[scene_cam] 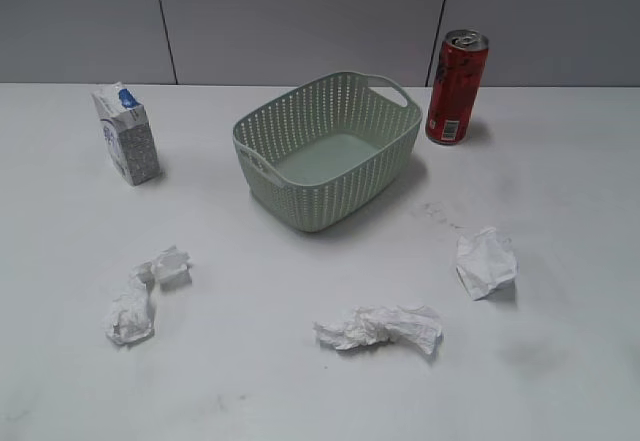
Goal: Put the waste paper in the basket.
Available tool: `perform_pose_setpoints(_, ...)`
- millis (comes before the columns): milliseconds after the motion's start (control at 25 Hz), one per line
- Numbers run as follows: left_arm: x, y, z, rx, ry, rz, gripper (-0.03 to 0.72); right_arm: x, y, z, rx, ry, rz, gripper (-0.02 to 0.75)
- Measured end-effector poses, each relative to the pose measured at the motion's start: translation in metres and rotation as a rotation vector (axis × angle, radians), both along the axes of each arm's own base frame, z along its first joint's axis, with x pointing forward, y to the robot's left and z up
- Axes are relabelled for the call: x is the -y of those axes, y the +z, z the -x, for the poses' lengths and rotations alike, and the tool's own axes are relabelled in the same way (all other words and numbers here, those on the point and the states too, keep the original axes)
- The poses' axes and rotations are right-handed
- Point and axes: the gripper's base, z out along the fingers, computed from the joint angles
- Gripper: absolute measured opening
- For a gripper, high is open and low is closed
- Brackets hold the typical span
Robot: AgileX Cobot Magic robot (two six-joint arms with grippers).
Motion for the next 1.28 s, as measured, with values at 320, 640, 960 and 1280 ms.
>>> perform_pose_setpoints(320, 0.000, 0.000, 0.000, 0.000, 0.000, 0.001, 0.644, -0.027, -0.033, -0.071, -0.388, 0.079, -0.032, 0.594)
perform_pose_setpoints(640, 0.000, 0.000, 0.000, 0.000, 0.000, 0.001, 0.637, -0.069, -0.091, -0.110, -0.594, 0.147, 0.021, 0.593)
perform_pose_setpoints(960, 0.000, 0.000, 0.000, 0.001, 0.000, 0.001, 0.623, -0.079, -0.148, -0.132, -0.675, 0.128, 0.073, 0.593)
perform_pose_setpoints(1280, 0.000, 0.000, 0.000, 0.001, 0.000, 0.001, 0.608, -0.080, -0.176, -0.146, -0.638, 0.087, 0.086, 0.533)
